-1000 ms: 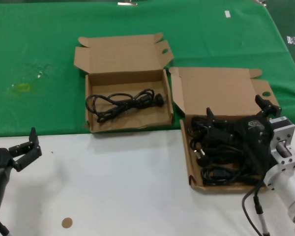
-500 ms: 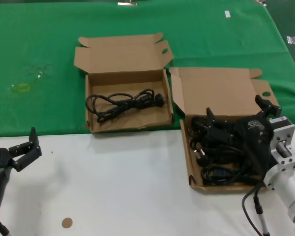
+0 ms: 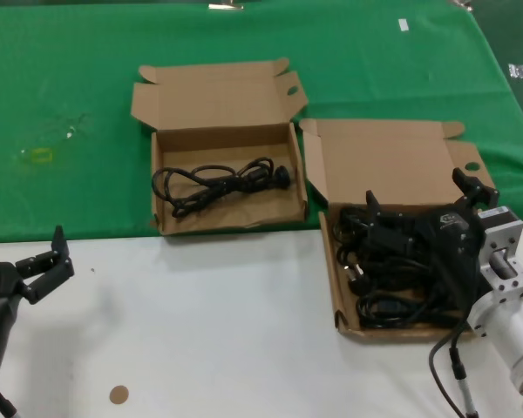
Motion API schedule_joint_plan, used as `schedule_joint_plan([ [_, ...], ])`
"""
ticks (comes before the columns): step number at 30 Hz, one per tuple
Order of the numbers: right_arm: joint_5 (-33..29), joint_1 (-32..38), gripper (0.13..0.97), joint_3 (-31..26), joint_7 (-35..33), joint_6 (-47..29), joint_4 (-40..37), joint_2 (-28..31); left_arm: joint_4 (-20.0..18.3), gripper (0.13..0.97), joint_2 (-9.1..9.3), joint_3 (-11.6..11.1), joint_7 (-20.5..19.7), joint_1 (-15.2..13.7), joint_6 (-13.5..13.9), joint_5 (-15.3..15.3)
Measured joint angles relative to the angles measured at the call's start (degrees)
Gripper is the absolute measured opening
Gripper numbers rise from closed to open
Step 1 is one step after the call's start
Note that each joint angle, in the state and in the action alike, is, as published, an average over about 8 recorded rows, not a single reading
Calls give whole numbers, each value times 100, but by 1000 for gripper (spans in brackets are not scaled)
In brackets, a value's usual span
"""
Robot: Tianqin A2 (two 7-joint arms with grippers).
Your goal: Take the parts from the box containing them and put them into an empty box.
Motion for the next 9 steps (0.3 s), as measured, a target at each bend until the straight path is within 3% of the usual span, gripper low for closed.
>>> schedule_joint_plan([
  [9, 0, 0, 966, 0, 0, 0, 0, 0, 0, 966, 0, 0, 0, 0, 0, 0],
])
